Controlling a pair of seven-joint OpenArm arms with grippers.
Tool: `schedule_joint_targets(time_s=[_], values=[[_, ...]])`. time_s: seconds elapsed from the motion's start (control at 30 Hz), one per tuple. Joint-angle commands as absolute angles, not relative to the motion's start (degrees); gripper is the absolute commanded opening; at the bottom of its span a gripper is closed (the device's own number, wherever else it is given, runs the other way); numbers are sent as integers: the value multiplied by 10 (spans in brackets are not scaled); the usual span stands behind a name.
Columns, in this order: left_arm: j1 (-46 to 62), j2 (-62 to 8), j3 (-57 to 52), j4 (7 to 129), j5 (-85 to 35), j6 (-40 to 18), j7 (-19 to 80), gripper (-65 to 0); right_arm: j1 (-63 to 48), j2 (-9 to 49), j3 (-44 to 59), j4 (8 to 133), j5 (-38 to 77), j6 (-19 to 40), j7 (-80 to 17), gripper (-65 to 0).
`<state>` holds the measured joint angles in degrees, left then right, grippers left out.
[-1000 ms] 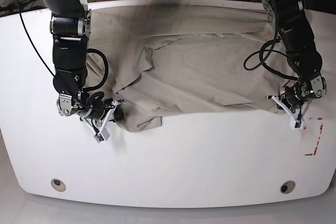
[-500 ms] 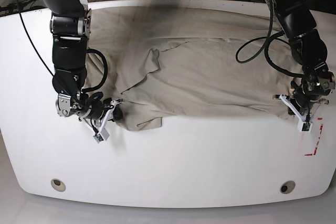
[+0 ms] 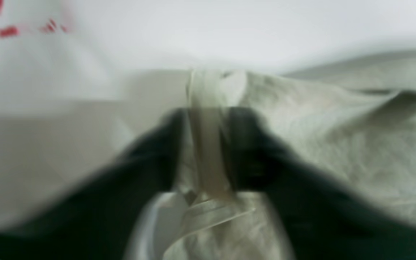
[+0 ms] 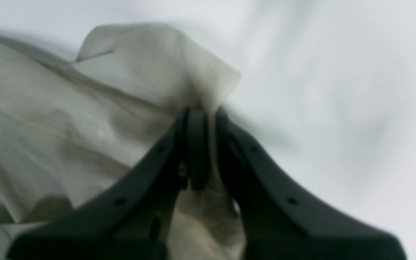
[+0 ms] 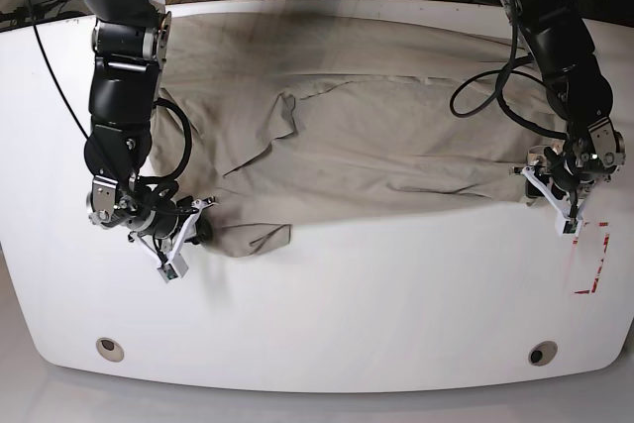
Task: Fold the T-shirt properly
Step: 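Lift the hem with both grippers and fold it over toward the collar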
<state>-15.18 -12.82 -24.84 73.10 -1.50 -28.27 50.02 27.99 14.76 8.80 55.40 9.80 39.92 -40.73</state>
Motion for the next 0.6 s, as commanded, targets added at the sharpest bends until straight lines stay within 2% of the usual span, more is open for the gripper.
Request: schedule_joint_targets(time_s=[0.0,0.03,0.1,0.2,0.57], values=[[-170,-135,-249,743,-25,-282,484,-181,296,156,90,564,105,400,-396,-615],[-170,-135,-249,744,-25,-282,484,-131,295,156,90,564,105,400,-396,-615],[-171,-135,-249,743,-25,-282,481,-89,286,156,90,565,107,400,-397,-615],[-186,-135,-247,738,-23,-282,468,-81,280,157,90,567,109,400,-397,-615],[-243,-153,-222,592,-24,-282,434,-81,276,156,91,567,110,400,-396,-615]])
